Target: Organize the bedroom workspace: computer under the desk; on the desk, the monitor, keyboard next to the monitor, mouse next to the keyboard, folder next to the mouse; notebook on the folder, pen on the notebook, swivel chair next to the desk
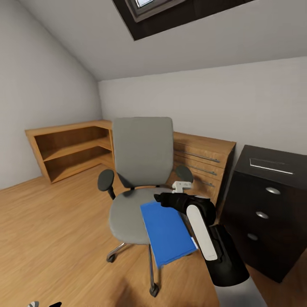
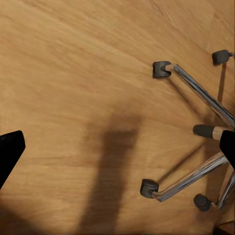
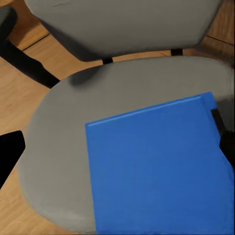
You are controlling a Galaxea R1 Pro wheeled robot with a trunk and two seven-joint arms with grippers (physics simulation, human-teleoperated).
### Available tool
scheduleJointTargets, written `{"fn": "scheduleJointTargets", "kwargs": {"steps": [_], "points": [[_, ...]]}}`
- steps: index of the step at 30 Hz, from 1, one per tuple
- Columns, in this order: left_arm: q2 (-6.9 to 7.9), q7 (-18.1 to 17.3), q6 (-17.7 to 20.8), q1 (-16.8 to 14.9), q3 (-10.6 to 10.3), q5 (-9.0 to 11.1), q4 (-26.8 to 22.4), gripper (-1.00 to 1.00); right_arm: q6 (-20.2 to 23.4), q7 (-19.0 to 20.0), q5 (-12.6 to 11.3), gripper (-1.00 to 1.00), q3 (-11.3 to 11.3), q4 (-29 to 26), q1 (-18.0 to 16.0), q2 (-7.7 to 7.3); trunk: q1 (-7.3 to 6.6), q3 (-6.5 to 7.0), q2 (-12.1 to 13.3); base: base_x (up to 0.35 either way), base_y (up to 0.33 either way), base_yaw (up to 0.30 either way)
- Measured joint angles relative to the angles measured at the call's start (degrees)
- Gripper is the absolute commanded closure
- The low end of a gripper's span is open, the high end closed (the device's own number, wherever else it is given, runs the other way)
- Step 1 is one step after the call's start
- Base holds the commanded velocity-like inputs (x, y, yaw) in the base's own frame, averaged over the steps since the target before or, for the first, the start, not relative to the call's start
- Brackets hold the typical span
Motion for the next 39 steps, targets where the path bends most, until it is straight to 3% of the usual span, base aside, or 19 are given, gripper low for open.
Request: {"fn": "scheduleJointTargets", "kwargs": {"steps": [8, 17, 24, 26, 28, 29, 31, 32, 35, 39], "points": [[-0.08, 0.0, 0.0, 0.0, -0.1, 0.0, 0.0, -1.00, 0.3, 0.0, 0.0, -1.00, 0.3, 0.2, 0.0, 0.09, -0.01, 0.00, 0.0, -0.016, 0.013, -0.246], [-0.24, 0.1, 0.0, 0.0, -0.1, 0.0, 0.0, -1.00, 0.4, 0.0, 0.0, -1.00, 0.4, 0.4, 0.0, 0.12, 0.00, 0.00, 0.0, -0.235, 0.000, -0.286], [0.00, -0.1, 0.0, 0.0, -0.2, 0.2, -1.2, -1.00, 0.4, -0.1, -0.1, -1.00, -1.0, 1.6, 0.0, 0.37, -0.01, 0.00, 0.0, -0.019, 0.000, -0.249], [0.00, -0.2, 0.0, 0.0, 0.0, 0.3, -1.3, -1.00, 0.4, -0.1, -0.7, -1.00, -2.9, 2.8, 0.0, 0.57, -0.01, 0.00, 0.0, -0.002, 0.000, -0.097], [0.08, -0.2, 0.2, 0.0, 0.3, 0.5, -1.4, -1.00, 0.4, -0.1, -2.2, -1.00, -5.0, 4.0, 0.0, 0.62, -0.01, 0.00, 0.0, -0.001, 0.000, -0.057], [0.12, -0.3, 0.3, 0.0, 0.8, 0.7, -1.4, -1.00, 0.4, -0.1, -4.7, -1.00, -7.3, 5.4, 0.0, 0.58, -0.01, 0.00, 0.0, -0.001, 0.000, -0.035], [0.07, -0.3, 0.5, 0.0, 1.8, 0.9, -1.4, -1.00, 0.2, -0.1, -8.1, -1.00, -9.5, 6.8, 0.0, 0.52, -0.01, 0.00, 0.0, -0.001, 0.000, -0.023], [-0.08, -0.3, 0.6, 0.0, 3.0, 1.0, -1.5, -1.00, 0.1, -0.1, -11.4, -1.00, -11.0, 8.1, 0.0, 0.40, -0.01, 0.00, 0.0, 0.000, 0.000, -0.014], [-0.27, -0.3, 0.8, 0.0, 4.7, 1.2, -1.6, -1.00, -0.1, -0.2, -16.2, -1.00, -12.7, 9.7, 0.0, 0.22, 0.20, -0.18, -0.4, 0.000, 0.000, -0.008], [-0.09, -0.3, 0.9, 0.0, 5.6, 2.4, -1.7, -1.00, -0.3, -0.5, -18.9, -1.00, -14.4, 10.6, 0.2, 0.12, 1.08, -0.89, -2.0, 0.000, 0.000, -0.002]]}}
